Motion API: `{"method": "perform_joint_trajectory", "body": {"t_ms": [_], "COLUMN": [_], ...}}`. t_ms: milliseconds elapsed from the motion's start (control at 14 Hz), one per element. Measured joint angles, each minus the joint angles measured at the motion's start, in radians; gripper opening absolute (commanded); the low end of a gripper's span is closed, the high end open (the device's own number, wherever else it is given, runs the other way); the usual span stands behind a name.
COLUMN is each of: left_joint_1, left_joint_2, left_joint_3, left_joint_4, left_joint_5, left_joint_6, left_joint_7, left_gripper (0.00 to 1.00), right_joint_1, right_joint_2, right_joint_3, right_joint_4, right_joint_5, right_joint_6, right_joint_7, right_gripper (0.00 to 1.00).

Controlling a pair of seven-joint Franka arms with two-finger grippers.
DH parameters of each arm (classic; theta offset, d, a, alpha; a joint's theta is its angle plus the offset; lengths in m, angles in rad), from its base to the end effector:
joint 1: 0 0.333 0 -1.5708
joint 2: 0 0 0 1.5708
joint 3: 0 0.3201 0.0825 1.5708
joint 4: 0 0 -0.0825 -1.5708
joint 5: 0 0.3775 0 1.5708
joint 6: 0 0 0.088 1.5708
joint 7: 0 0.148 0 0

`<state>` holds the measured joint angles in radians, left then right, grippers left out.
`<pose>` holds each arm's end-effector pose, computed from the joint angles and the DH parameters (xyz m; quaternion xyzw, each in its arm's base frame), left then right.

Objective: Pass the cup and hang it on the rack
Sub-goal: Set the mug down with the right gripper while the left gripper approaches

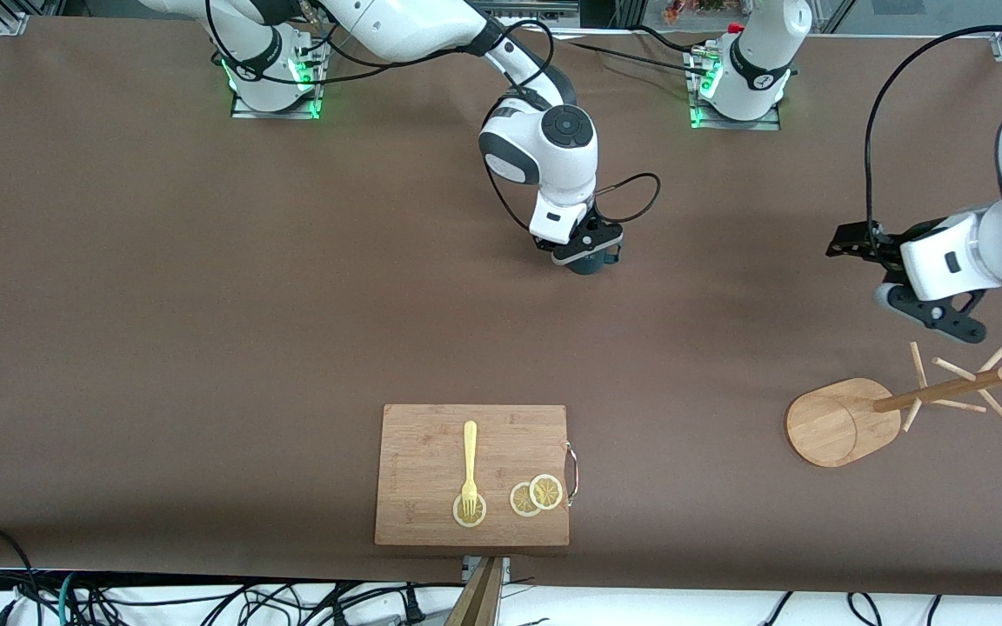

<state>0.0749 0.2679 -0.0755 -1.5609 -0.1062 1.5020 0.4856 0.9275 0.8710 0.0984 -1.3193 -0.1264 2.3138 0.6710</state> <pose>0.5864 -0.0130 0.4364 0.9569 -0.2325 -0.1422 0.1000 0.4123 0.6378 0.1901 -0.9785 -0.1957 -0.0519 0.0396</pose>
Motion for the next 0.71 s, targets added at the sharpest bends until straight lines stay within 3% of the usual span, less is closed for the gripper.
{"method": "perform_joint_trajectory", "body": {"t_ms": [71,429,714], "left_joint_1": [0.002,0.010,0.009], "left_joint_2": [0.002,0.006,0.006], "left_joint_3": [0.001,0.009,0.008], "left_joint_4": [-0.032,-0.167,-0.261], "left_joint_5": [-0.019,-0.163,-0.270], "left_joint_6": [0.023,0.119,0.194], "left_joint_7": [0.072,0.370,0.517], "left_gripper": [1.00,1.00,1.00], "right_joint_1": [0.001,0.003,-0.019], "right_joint_2": [0.001,-0.003,-0.081], "right_joint_3": [-0.001,-0.019,-0.039], "right_joint_4": [0.000,0.026,0.086], "right_joint_5": [0.000,0.000,0.000], "right_joint_6": [0.000,-0.020,-0.198], "right_joint_7": [0.000,0.000,0.000], "right_gripper": [1.00,1.00,1.00]}}
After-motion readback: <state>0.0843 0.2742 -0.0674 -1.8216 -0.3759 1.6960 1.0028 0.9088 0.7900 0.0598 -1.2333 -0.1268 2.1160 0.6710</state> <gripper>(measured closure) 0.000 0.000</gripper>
